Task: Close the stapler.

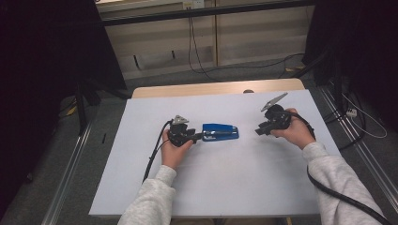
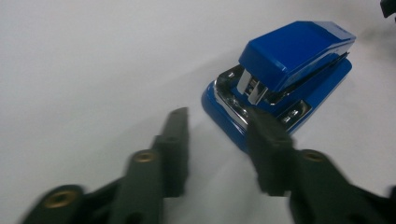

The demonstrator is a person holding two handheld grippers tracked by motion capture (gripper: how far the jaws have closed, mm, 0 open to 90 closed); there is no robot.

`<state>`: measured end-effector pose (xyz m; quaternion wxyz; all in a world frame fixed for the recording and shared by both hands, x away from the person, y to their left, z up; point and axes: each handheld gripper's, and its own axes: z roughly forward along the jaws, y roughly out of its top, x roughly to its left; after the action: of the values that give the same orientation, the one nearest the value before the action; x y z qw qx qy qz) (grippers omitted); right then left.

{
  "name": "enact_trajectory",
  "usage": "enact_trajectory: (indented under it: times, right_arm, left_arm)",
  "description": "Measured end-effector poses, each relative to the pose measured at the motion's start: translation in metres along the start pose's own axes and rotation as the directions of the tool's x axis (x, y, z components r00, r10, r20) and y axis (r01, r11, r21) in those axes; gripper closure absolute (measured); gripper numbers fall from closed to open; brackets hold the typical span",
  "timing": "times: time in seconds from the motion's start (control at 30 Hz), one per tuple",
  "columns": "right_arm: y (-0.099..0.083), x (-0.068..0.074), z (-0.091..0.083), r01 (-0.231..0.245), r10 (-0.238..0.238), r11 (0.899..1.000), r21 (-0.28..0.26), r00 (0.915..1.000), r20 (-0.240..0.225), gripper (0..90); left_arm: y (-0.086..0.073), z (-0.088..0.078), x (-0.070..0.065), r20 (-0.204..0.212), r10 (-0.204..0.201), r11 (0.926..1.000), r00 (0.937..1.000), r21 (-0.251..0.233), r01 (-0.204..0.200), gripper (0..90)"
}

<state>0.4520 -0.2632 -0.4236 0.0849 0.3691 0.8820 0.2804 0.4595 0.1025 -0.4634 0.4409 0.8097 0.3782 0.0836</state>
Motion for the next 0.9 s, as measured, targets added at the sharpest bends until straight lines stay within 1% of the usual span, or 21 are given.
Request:
enact_trajectory:
  times: [0.03,0.07,0.1,0.13,0.17,0.2,0.23,0.27,0.3,0.33,0.37,0.4,0.43,0.47,0.5,0.53,0.57,0.6,0.7,0.8,0.9]
  right_arm:
    - [-0.004,0.001,-0.001,-0.023,0.023,0.999,-0.028,0.9997,-0.007,56.5]
    - [-0.004,0.001,-0.001,-0.023,0.023,0.999,-0.028,0.9997,-0.007,56.5]
    - [-0.006,0.002,-0.003,-0.034,0.034,0.998,-0.044,0.9994,-0.011,54.1]
    - [-0.006,0.002,-0.003,-0.034,0.034,0.998,-0.044,0.9994,-0.011,54.1]
    - [-0.011,0.006,-0.005,-0.056,0.054,0.996,-0.068,0.9983,-0.019,46.9]
    - [-0.011,0.006,-0.005,-0.056,0.054,0.996,-0.068,0.9983,-0.019,46.9]
    - [-0.014,0.011,-0.007,-0.064,0.063,0.995,-0.074,0.9978,-0.023,43.8]
    - [-0.014,0.011,-0.007,-0.064,0.063,0.995,-0.074,0.9978,-0.023,43.8]
    - [-0.019,0.017,-0.009,-0.075,0.073,0.993,-0.094,0.9970,-0.027,38.1]
    - [-0.019,0.017,-0.009,-0.075,0.073,0.993,-0.094,0.9970,-0.027,38.1]
    - [-0.025,0.023,-0.011,-0.091,0.088,0.990,-0.109,0.9955,-0.035,32.8]
    - [-0.025,0.023,-0.011,-0.091,0.088,0.990,-0.109,0.9955,-0.035,32.8]
    - [-0.030,0.028,-0.012,-0.103,0.100,0.987,-0.124,0.9946,-0.027,29.5]
    - [-0.030,0.028,-0.012,-0.103,0.100,0.987,-0.124,0.9946,-0.027,29.5]
    - [-0.035,0.034,-0.014,-0.107,0.103,0.985,-0.136,0.9940,-0.036,27.6]
    - [-0.035,0.034,-0.014,-0.107,0.103,0.985,-0.136,0.9940,-0.036,27.6]
    - [-0.040,0.039,-0.015,-0.107,0.103,0.985,-0.135,0.9940,-0.036,23.7]
    - [-0.040,0.039,-0.015,-0.107,0.103,0.985,-0.135,0.9940,-0.036,23.7]
    - [-0.049,0.047,-0.018,-0.103,0.099,0.986,-0.132,0.9945,-0.033,21.2]
    - [-0.054,0.051,-0.022,-0.102,0.099,0.985,-0.137,0.9947,-0.026,19.3]
    - [-0.059,0.054,-0.027,-0.105,0.103,0.984,-0.141,0.9944,-0.024,19.0]
  left_arm:
    - [0.000,-0.003,0.000,-0.001,0.005,1.0000,1.0000,0.000,-0.005,49.3]
    - [0.000,-0.005,-0.001,-0.005,-0.004,1.0000,1.0000,-0.008,0.004,49.3]
    - [-0.001,-0.012,0.000,0.016,-0.004,0.9998,0.9999,-0.022,0.005,40.6]
    - [-0.001,-0.012,0.000,0.016,-0.004,0.9998,0.9999,-0.022,0.005,40.5]
    - [-0.001,-0.017,0.000,0.027,-0.014,0.9996,0.9995,-0.025,0.015,37.6]
    - [-0.002,-0.020,0.000,0.024,-0.020,0.9993,0.9995,-0.032,0.020,37.6]
    - [-0.003,-0.028,0.001,0.016,-0.035,0.9987,0.9992,-0.037,0.036,29.8]
    - [-0.003,-0.028,0.001,0.016,-0.035,0.9987,0.9992,-0.037,0.036,29.3]
    - [-0.004,-0.032,0.001,0.017,-0.046,0.9979,0.9988,-0.045,0.046,27.9]
    - [-0.005,-0.036,0.001,0.017,-0.043,0.9977,0.9990,-0.052,0.043,27.9]
    - [-0.007,-0.042,0.000,0.026,-0.039,0.9974,0.9989,-0.060,0.041,23.5]
    - [-0.007,-0.042,0.000,0.026,-0.039,0.9974,0.9989,-0.060,0.041,21.9]
    - [-0.008,-0.046,0.000,0.027,-0.029,0.9984,0.9992,-0.048,0.030,19.4]
    - [-0.010,-0.049,-0.001,0.030,-0.021,0.9985,0.9993,-0.049,0.022,19.4]
    - [-0.012,-0.052,-0.001,0.035,-0.015,0.9985,0.9993,-0.052,0.017,16.8]
    - [-0.014,-0.055,-0.002,0.040,-0.009,0.9985,0.9992,-0.053,0.011,16.8]
    - [-0.016,-0.058,-0.003,0.043,-0.003,0.9988,0.9991,-0.049,0.005,14.8]
    - [-0.018,-0.062,-0.003,0.047,-0.003,0.9987,0.9989,-0.051,0.005,14.8]
    - [-0.025,-0.072,-0.003,0.053,-0.011,0.9977,0.9986,-0.067,0.014,12.8]
    - [-0.033,-0.084,-0.001,0.045,-0.006,0.9981,0.9990,-0.061,0.008,11.6]
    - [-0.036,-0.089,-0.001,0.041,-0.003,0.9985,0.9991,-0.054,0.005,11.1]
